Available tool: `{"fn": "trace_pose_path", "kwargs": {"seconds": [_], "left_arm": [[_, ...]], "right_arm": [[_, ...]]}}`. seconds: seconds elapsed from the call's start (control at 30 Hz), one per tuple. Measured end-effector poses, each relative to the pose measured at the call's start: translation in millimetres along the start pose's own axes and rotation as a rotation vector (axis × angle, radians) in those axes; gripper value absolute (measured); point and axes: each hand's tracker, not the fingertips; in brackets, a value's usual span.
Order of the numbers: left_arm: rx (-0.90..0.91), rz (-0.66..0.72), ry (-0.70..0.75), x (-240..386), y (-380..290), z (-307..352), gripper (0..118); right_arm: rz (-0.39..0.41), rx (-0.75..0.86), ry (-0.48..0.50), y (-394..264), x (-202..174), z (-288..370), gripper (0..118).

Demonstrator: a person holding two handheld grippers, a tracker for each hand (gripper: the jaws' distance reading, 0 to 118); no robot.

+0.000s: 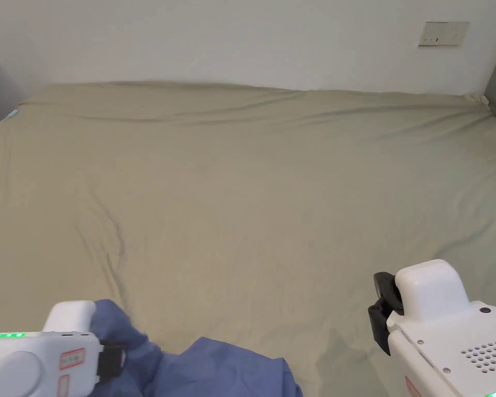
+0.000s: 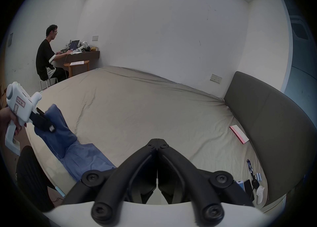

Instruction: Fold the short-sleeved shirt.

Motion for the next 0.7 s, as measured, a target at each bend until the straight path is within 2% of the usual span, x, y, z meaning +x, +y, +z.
{"fn": "trace_pose_path", "kwargs": {"seconds": [0.1,0.3,0.43,0.5,0.53,0.57,0.6,0.63,0.7], "left_arm": [[-0.025,-0.038,-0.074,35,0,-19,13],[-0.103,-0.146,-0.107,101,-15,-70,13],[-0.188,-0.187,-0.055,129,-34,-108,13],[-0.182,-0.174,-0.042,136,-39,-116,28],[-0.166,-0.126,-0.06,138,-38,-114,41],[-0.158,-0.101,-0.083,138,-37,-113,63],[-0.169,-0.06,-0.165,139,-34,-111,98],[-0.189,-0.008,-0.271,139,-31,-110,116],[-0.176,0.096,-0.467,138,-30,-101,117]], "right_arm": [[-0.006,-0.002,-0.004,-2,4,1,2],[-0.031,-0.017,-0.022,-8,15,0,2],[-0.033,-0.035,-0.024,-13,18,1,2],[-0.04,-0.034,-0.02,-14,20,3,2],[-0.043,-0.034,-0.019,-14,21,3,2],[-0.045,-0.035,-0.021,-14,21,3,2],[-0.046,-0.036,-0.023,-15,23,3,2],[-0.048,-0.039,-0.025,-15,24,2,2],[-0.051,-0.043,-0.027,-16,26,0,2]]}}
